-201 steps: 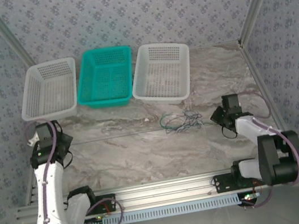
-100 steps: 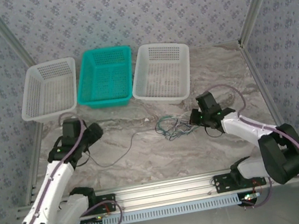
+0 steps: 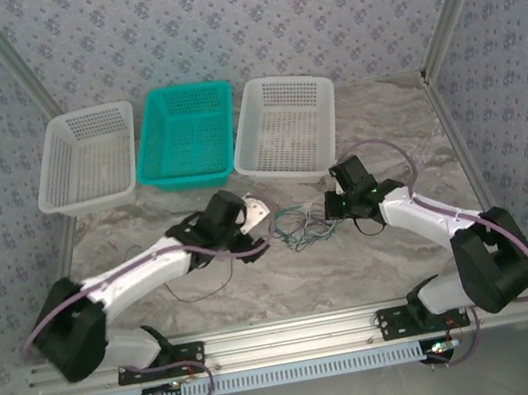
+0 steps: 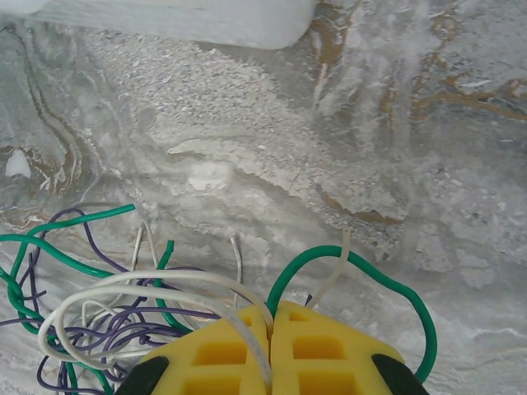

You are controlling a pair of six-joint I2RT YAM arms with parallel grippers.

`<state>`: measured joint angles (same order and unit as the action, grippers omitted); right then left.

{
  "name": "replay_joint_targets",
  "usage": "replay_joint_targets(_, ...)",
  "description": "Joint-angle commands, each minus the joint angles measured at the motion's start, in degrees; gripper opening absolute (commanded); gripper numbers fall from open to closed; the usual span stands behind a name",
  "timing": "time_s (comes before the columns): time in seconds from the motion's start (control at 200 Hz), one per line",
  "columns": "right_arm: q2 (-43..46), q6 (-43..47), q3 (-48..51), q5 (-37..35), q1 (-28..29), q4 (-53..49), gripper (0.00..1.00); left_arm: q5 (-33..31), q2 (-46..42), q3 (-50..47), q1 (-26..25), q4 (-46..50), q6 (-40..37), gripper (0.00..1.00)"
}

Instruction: Untangle the cables

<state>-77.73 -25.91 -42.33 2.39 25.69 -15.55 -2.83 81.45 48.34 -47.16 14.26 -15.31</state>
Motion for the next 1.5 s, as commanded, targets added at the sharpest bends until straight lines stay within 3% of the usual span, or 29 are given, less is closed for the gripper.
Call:
replay_joint_targets(0.0, -1.3, 1.9, -1.8, 0.0, 1.1, -2.5, 0.00, 2.7, 7.3, 5.1, 0.6, -2.4, -6.0, 0.92)
replay_joint_targets(0.185, -1.3, 1.7, -1.7, -0.2, 2.0, -2.4, 0.00, 10.1, 16.3, 10.4, 2.3, 0.4, -2.9, 0.66)
replay_joint_targets(0.225, -1.3, 1.6, -1.7, -0.2, 1.9, -2.3, 0.00, 11.1, 16.9, 10.7, 2.3, 0.9, -2.3, 0.51)
replay_joint_targets(0.31, -1.4, 0.9, -1.5, -1.1, 2.0, -1.7, 0.00, 10.8, 16.8, 10.1, 2.3, 0.6, -0.9, 0.00)
replay_joint_targets(0.445, -0.7, -5.5, 0.3, -8.0, 1.5, -1.4, 0.00, 10.0, 13.3, 7.3, 3.3, -1.1, 0.6, 0.00)
replay_joint_targets(0.59, -0.1, -16.6, 2.9, -11.7, -2.8, -3.6, 0.00, 8.8, 5.4, 1.5, 7.0, -6.4, 5.6, 0.00)
replay_joint_targets(0.85, 3.7, -22.8, 12.7, -2.3, -17.9, 0.4, 0.00, -0.3, -7.8, -7.6, 14.3, -8.9, 16.0, 0.00)
replay_joint_targets(0.999, 8.9, -19.3, 11.7, -4.3, -15.0, -0.8, 0.00, 2.4, -9.3, -7.7, 13.3, -7.5, 16.8, 0.00)
replay_joint_targets(1.054, 10.7, -15.8, 9.5, -5.7, -11.3, -1.7, 0.09, 4.5, -9.0, -7.8, 12.1, -9.2, 16.5, 0.00)
replay_joint_targets(1.139, 13.1, -10.7, 4.9, -8.6, -5.0, -5.2, 0.54, 7.0, -8.0, -7.7, 10.0, -12.1, 15.7, 0.00)
replay_joint_targets(1.214, 15.6, -4.6, 2.1, -11.4, 0.9, -5.9, 0.70, 8.3, -7.1, -7.7, 8.9, -14.2, 15.4, 0.00)
replay_joint_targets(1.299, 16.9, 1.6, 1.5, -9.8, 6.5, -2.3, 0.80, 8.8, -6.2, -7.3, 8.4, -15.5, 15.5, 0.00)
replay_joint_targets(1.494, 4.1, 5.1, -4.2, -8.2, 14.9, -1.1, 0.81, 7.6, -6.4, -6.5, 7.7, -15.0, 16.1, 0.00)
